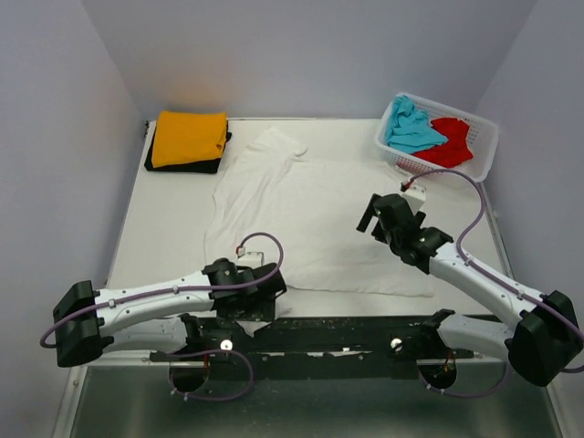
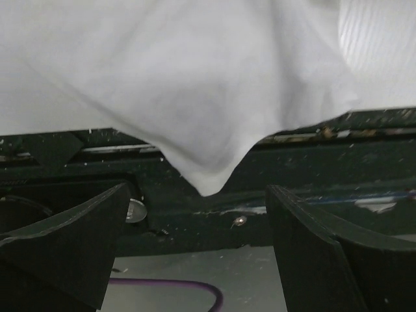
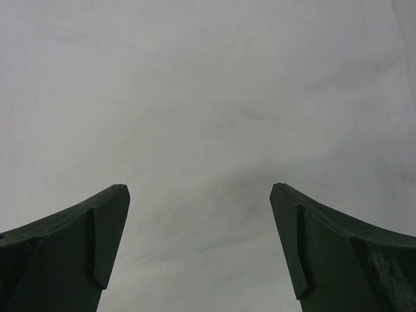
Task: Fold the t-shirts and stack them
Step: Grab the side of the flattened tshirt closest away from the robot with both arms
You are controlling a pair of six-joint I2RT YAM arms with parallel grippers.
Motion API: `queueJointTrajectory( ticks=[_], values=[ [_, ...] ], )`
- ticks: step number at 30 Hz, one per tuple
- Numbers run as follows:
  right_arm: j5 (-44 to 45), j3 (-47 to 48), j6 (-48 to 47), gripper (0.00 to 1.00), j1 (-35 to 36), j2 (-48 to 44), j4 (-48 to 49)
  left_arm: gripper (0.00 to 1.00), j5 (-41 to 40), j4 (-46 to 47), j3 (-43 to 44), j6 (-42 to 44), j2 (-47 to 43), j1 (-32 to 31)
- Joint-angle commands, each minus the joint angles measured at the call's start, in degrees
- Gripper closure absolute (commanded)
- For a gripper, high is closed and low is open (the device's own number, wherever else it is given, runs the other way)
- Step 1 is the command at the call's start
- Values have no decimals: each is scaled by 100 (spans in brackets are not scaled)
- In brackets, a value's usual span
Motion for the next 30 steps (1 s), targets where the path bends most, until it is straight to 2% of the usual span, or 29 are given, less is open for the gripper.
queueJointTrajectory(
  ticks=[1, 5, 10, 11, 16, 19, 20, 25, 30],
  values=[
    [681, -408, 433, 0, 0, -212, -534, 17, 266, -64, -368, -520, -260, -629],
    [674, -483, 551, 0, -7, -84, -550, 20, 505, 697, -520, -221, 138, -794],
    [596, -419, 612, 0, -12, -79, -607, 28, 100, 496, -383, -344, 844, -800],
    [583, -439, 648, 0, -7, -122, -638, 33, 74, 476, -383, -391, 961, -790],
    [400, -568, 909, 0, -9, -581, -1083, 70, -470, -83, -197, -901, 1406, -791],
    [331, -623, 1131, 0, -7, -901, -1449, 97, -632, -205, -80, -948, 1413, -791],
    [291, -628, 1187, 0, -7, -987, -1576, 100, -700, -280, -38, -975, 1367, -787],
    [-261, -624, 1510, 0, -7, -1321, -2402, 100, -947, -630, 179, -883, 1121, -785],
    [-407, -804, 2440, 0, -8, -1559, -3270, 100, -926, -450, 351, -491, 984, -786]
  ],
)
